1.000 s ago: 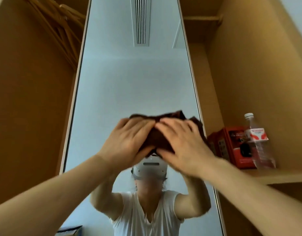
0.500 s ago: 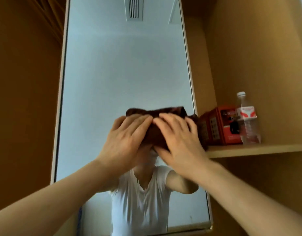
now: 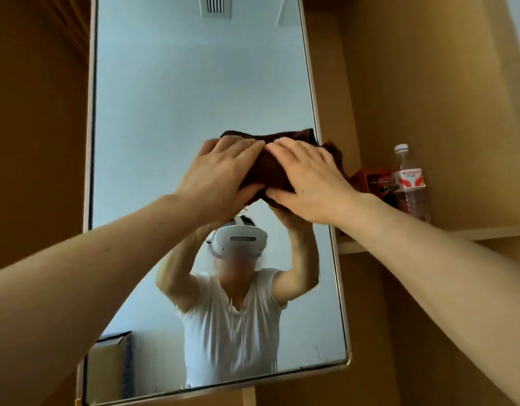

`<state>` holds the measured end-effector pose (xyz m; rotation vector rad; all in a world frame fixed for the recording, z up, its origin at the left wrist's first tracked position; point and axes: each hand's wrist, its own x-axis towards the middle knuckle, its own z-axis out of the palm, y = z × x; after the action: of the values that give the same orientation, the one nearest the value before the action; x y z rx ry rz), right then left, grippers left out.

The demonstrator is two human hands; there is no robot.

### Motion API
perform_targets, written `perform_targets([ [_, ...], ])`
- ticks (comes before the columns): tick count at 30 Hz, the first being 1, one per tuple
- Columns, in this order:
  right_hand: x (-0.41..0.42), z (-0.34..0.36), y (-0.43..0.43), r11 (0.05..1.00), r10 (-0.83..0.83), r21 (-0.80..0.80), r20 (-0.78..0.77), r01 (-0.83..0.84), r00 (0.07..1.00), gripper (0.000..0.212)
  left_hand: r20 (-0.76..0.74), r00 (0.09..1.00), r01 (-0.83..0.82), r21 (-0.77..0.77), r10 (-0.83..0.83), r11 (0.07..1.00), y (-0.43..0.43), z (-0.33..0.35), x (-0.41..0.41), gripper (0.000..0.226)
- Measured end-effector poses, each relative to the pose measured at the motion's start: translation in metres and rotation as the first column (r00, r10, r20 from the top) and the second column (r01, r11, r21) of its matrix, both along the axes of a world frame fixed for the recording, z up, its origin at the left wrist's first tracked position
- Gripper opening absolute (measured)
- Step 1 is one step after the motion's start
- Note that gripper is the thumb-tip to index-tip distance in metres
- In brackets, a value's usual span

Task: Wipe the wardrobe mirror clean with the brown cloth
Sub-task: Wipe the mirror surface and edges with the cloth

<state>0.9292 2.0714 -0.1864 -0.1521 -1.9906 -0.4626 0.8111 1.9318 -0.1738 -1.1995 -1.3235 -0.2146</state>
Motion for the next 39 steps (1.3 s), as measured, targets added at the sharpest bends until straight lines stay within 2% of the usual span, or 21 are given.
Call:
perform_targets([
  [4, 0.001, -0.038, 0.002, 1.0, -0.007, 0.029, 0.021, 0.006, 1.0, 0.071, 0.013, 0.999, 0.031, 0.011, -0.031, 0.999, 0.0, -0.041, 0.0, 0.063],
  [8, 0.005, -0.105, 0.0, 1.0, 0.005, 0.013, 0.058, -0.006, 0.998, 0.072, -0.01, 0.999, 0.032, -0.036, -0.032, 0.999, -0.004, -0.103, -0.004, 0.062],
  [11, 0.01, -0.16, -0.002, 1.0, -0.018, 0.01, 0.11, 0.017, 0.994, 0.07, -0.071, 0.997, -0.004, -0.118, -0.004, 0.993, -0.007, -0.153, -0.006, 0.06],
  [13, 0.013, -0.177, -0.001, 0.997, -0.057, 0.066, 0.162, 0.047, 0.985, 0.071, -0.139, 0.99, -0.045, -0.186, 0.019, 0.982, -0.01, -0.165, -0.008, 0.057],
  [15, 0.014, -0.164, 0.002, 0.988, -0.094, 0.135, 0.173, 0.071, 0.98, 0.072, -0.218, 0.976, -0.075, -0.223, 0.026, 0.972, -0.013, -0.148, -0.01, 0.056],
  [17, 0.011, -0.129, 0.001, 0.987, -0.099, 0.137, 0.132, 0.081, 0.986, 0.073, -0.243, 0.968, -0.108, -0.192, 0.059, 0.975, -0.014, -0.11, -0.009, 0.056],
  [21, -0.002, -0.032, -0.007, 0.997, -0.077, 0.005, 0.032, 0.077, 0.996, 0.075, -0.062, 0.99, -0.13, -0.098, 0.124, 0.987, -0.013, -0.02, -0.005, 0.067],
  [24, -0.014, -0.003, -0.02, 0.995, -0.032, -0.092, -0.022, 0.03, 0.999, 0.076, 0.065, 0.992, -0.105, -0.082, 0.111, 0.991, -0.011, 0.011, -0.007, 0.073],
  [26, -0.018, -0.02, -0.024, 0.994, -0.05, -0.103, -0.054, 0.045, 0.997, 0.077, 0.072, 0.993, -0.093, -0.068, 0.097, 0.993, -0.014, -0.005, -0.008, 0.073],
  [28, -0.02, -0.058, -0.025, 0.997, -0.065, -0.049, -0.059, 0.062, 0.996, 0.079, 0.04, 0.997, -0.065, -0.062, 0.068, 0.996, -0.021, -0.044, -0.012, 0.073],
  [32, -0.021, -0.14, -0.034, 0.999, -0.032, -0.004, -0.013, 0.032, 0.999, 0.081, 0.003, 0.999, -0.035, -0.118, 0.036, 0.992, -0.036, -0.126, -0.024, 0.067],
  [34, -0.02, -0.165, -0.037, 0.999, -0.053, 0.006, 0.06, 0.053, 0.997, 0.081, -0.04, 0.999, -0.042, -0.147, 0.037, 0.988, -0.041, -0.149, -0.026, 0.062],
  [37, -0.012, -0.158, -0.028, 0.988, -0.117, 0.118, 0.168, 0.098, 0.979, 0.08, -0.16, 0.985, -0.089, -0.18, 0.06, 0.98, -0.047, -0.143, -0.026, 0.06],
  [39, -0.008, -0.131, -0.022, 0.985, -0.112, 0.151, 0.169, 0.087, 0.979, 0.078, -0.177, 0.98, -0.117, -0.167, 0.087, 0.979, -0.047, -0.122, -0.023, 0.061],
])
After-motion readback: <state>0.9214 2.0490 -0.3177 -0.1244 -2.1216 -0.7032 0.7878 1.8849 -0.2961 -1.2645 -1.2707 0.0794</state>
